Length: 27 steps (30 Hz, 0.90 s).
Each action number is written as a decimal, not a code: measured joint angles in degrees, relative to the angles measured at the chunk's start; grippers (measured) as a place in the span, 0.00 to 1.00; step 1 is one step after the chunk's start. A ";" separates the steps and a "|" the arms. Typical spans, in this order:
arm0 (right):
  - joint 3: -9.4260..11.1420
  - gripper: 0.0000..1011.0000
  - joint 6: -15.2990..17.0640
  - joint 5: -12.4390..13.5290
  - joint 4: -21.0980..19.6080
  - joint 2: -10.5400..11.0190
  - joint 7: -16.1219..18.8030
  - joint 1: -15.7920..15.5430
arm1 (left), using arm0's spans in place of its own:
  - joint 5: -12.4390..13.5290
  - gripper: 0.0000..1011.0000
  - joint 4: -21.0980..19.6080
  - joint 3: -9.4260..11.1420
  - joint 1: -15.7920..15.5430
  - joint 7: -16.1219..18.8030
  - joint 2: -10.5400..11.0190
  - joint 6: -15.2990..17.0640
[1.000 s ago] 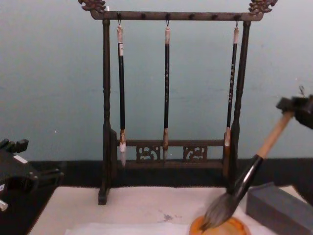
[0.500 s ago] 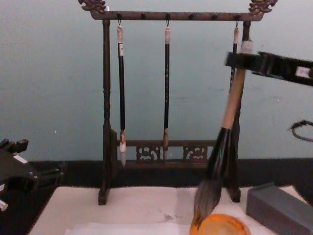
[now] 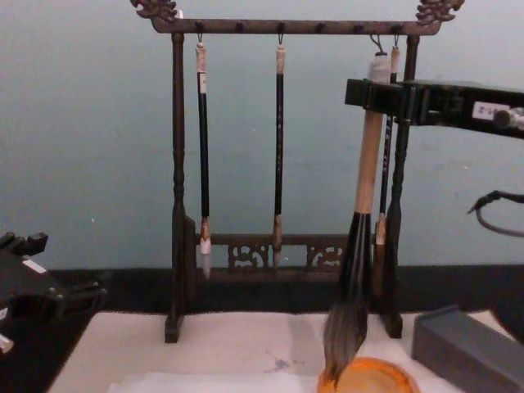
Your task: Pick up the brush from the inkstone, write on the paper, then place the brush back to its original position.
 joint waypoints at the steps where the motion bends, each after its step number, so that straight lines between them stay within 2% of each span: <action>1: -0.01 0.18 0.00 -0.01 -0.01 0.01 0.00 0.01 | 0.00 1.00 0.00 0.00 0.00 0.00 0.00 0.00; 12: -0.08 0.18 -0.01 -0.09 0.00 0.01 0.05 0.04 | 0.00 1.00 0.00 0.00 0.00 0.00 0.00 0.00; 17: -1.31 0.18 -0.37 -3.20 1.09 0.39 2.62 1.13 | 0.00 1.00 0.00 0.00 0.00 0.00 0.00 0.00; 22: -3.32 0.18 0.03 -7.18 -0.11 0.74 4.51 2.66 | 0.00 1.00 0.00 0.00 0.00 0.00 0.00 0.00; 27: -3.99 0.18 0.26 -9.01 -1.82 0.50 5.29 2.74 | 0.00 1.00 0.00 0.00 0.00 0.00 0.00 0.00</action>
